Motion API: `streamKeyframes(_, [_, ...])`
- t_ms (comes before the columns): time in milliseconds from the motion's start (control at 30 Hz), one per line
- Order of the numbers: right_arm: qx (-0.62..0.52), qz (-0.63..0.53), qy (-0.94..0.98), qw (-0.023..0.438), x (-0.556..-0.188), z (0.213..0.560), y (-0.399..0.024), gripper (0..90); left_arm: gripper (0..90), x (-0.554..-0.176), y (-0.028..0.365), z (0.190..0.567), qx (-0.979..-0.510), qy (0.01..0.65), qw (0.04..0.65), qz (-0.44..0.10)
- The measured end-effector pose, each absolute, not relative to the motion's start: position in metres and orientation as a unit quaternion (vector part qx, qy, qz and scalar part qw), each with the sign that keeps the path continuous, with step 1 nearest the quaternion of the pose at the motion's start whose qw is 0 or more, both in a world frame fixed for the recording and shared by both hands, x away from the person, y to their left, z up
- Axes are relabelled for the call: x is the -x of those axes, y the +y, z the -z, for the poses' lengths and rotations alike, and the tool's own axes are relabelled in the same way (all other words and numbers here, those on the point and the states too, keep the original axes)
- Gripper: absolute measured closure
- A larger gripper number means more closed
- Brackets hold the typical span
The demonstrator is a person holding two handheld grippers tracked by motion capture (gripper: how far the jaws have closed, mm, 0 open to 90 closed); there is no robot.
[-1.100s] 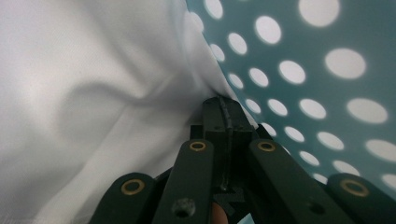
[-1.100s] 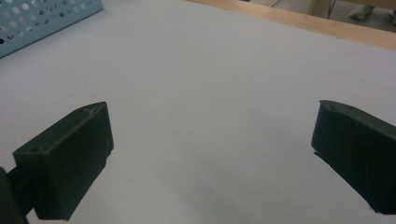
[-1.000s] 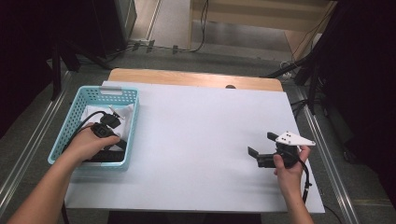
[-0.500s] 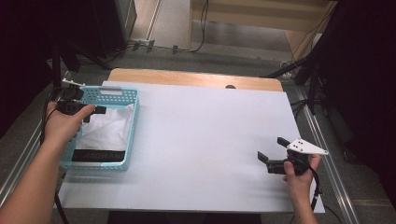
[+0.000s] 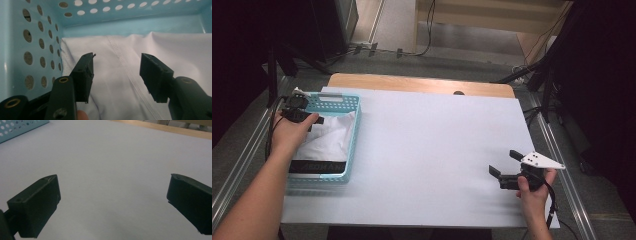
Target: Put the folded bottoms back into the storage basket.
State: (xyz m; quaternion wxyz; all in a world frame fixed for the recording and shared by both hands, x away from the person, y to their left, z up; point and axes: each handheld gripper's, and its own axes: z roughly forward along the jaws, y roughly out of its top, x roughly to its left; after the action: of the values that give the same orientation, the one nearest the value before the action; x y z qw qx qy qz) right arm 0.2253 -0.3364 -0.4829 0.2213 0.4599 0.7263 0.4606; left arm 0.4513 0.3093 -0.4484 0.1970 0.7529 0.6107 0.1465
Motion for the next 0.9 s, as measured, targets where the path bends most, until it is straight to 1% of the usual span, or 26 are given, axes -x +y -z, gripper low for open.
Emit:
streamKeyframes(67, [-0.461,-0.458,0.727,0.221,-0.225,0.483,-0.335,0.0,50.0,-0.452,0.312,0.453,-0.753,0.613,0.196,-0.139])
streamKeyframes(133, [-0.461,-0.459,0.727,0.220,-0.225,0.484,-0.334,0.0,53.5,-0.453,0.313,0.455,-0.749,0.616,0.196,-0.143])
streamKeyframes(233, [-0.459,-0.459,0.728,0.221,-0.225,0.484,-0.334,0.0,53.5,-0.454,0.310,0.459,-0.749,0.617,0.185,-0.154])
streamKeyframes(467, [-0.461,-0.454,0.730,0.219,-0.226,0.487,-0.333,0.0,53.2,-0.455,0.306,0.465,-0.747,0.623,0.169,-0.159])
streamKeyframes(533, [-0.461,-0.453,0.731,0.218,-0.227,0.488,-0.334,0.0,55.1,-0.453,0.302,0.466,-0.751,0.617,0.161,-0.169])
streamKeyframes(567, [-0.462,-0.453,0.731,0.217,-0.227,0.489,-0.334,0.0,57.4,-0.452,0.303,0.467,-0.748,0.621,0.167,-0.164])
streamKeyframes(600, [-0.463,-0.453,0.731,0.216,-0.227,0.489,-0.334,0.0,63.2,-0.452,0.304,0.467,-0.742,0.629,0.176,-0.155])
streamKeyframes(667, [-0.463,-0.453,0.732,0.214,-0.228,0.491,-0.334,0.0,66.8,-0.451,0.303,0.467,-0.745,0.624,0.172,-0.159])
streamKeyframes(800, [-0.461,-0.452,0.735,0.208,-0.229,0.493,-0.331,0.0,81.9,-0.451,0.302,0.466,-0.750,0.620,0.176,-0.148])
streamKeyframes(900, [-0.459,-0.452,0.737,0.205,-0.230,0.493,-0.329,0.0,84.5,-0.453,0.302,0.464,-0.756,0.614,0.173,-0.146])
